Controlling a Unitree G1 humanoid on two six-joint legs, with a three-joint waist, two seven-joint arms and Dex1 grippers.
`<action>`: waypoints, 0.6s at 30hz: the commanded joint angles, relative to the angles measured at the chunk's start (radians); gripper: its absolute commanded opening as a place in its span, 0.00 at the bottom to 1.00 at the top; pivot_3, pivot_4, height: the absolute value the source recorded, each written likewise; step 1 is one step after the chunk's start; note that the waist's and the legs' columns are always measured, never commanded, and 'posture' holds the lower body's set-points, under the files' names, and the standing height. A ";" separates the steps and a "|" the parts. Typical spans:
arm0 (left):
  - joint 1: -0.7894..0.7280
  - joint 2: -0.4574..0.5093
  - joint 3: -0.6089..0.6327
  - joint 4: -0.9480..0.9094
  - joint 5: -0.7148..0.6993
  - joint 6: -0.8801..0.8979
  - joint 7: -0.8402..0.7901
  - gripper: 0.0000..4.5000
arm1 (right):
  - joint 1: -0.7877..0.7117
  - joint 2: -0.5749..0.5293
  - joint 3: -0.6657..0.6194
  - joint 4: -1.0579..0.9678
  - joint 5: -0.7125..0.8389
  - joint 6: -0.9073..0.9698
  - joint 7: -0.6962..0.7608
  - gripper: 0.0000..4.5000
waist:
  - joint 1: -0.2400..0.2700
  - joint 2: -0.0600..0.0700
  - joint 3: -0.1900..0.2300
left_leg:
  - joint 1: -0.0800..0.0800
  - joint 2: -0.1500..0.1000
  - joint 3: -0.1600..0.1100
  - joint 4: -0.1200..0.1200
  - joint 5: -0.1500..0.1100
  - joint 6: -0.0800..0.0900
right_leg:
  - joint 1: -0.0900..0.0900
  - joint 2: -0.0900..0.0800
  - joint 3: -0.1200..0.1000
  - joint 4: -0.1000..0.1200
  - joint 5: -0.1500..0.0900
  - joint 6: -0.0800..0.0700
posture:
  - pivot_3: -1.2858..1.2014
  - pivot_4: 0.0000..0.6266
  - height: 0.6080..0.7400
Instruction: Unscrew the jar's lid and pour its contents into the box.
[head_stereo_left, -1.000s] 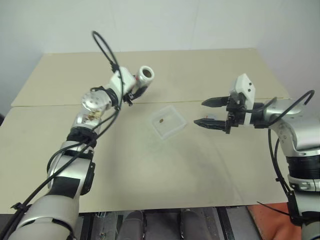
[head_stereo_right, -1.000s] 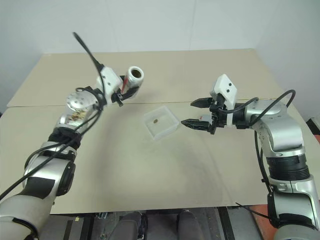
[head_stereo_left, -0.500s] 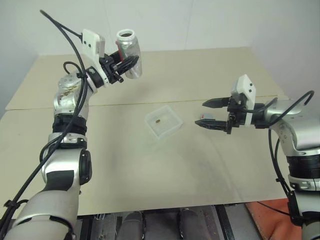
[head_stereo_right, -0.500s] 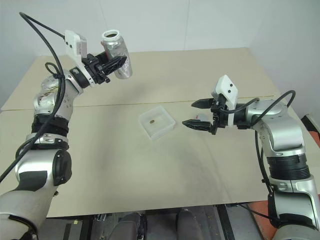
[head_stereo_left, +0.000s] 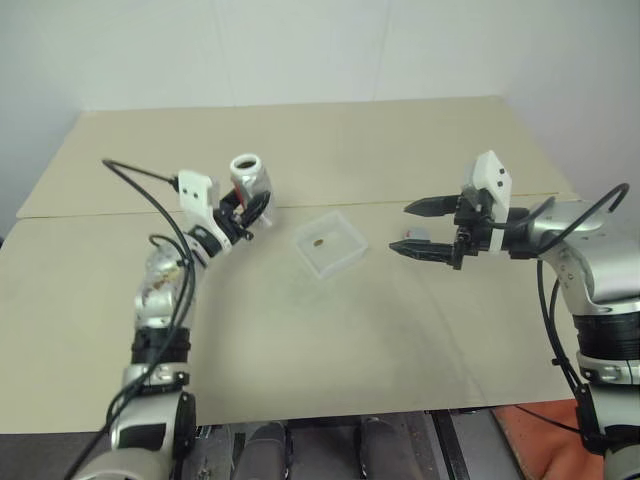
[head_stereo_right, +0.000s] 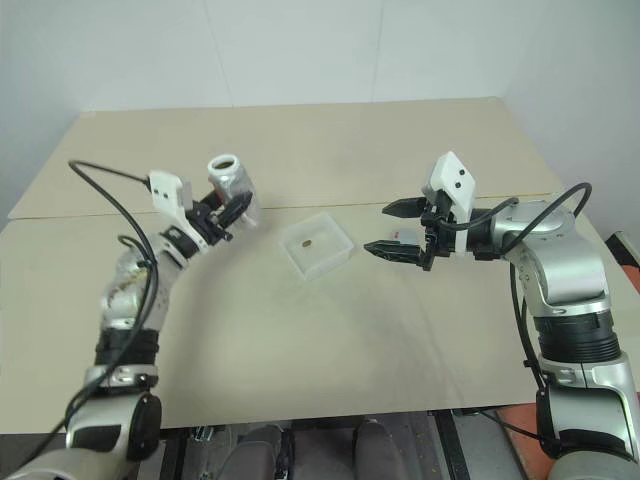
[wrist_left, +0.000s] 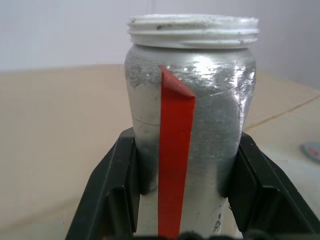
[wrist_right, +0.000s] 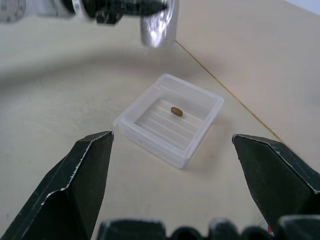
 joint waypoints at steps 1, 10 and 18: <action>0.047 -0.032 -0.018 -0.049 0.057 -0.079 0.086 0.43 | -0.014 -0.001 -0.015 -0.015 0.003 -0.026 -0.006 0.99 | 0.001 0.000 0.000 | 0.000 0.000 0.000 0.000 0.000 0.000 | 0.000 0.000 0.000 0.000 0.000 0.000 | 0.52 0.24 1.00; 0.108 -0.062 -0.041 0.001 0.113 -0.159 0.144 0.51 | -0.010 -0.007 -0.012 -0.026 0.007 -0.022 -0.002 1.00 | 0.004 0.000 0.000 | 0.000 0.000 0.001 -0.001 0.000 0.001 | 0.001 0.000 0.000 -0.002 0.000 0.000 | 0.52 0.24 1.00; 0.171 -0.069 -0.038 -0.047 0.110 -0.141 0.165 0.99 | 0.005 -0.007 -0.014 -0.046 0.011 -0.017 -0.005 1.00 | 0.004 0.000 0.000 | 0.000 0.001 0.001 -0.001 -0.001 0.001 | 0.001 0.000 0.000 -0.002 0.000 0.000 | 0.52 0.24 1.00</action>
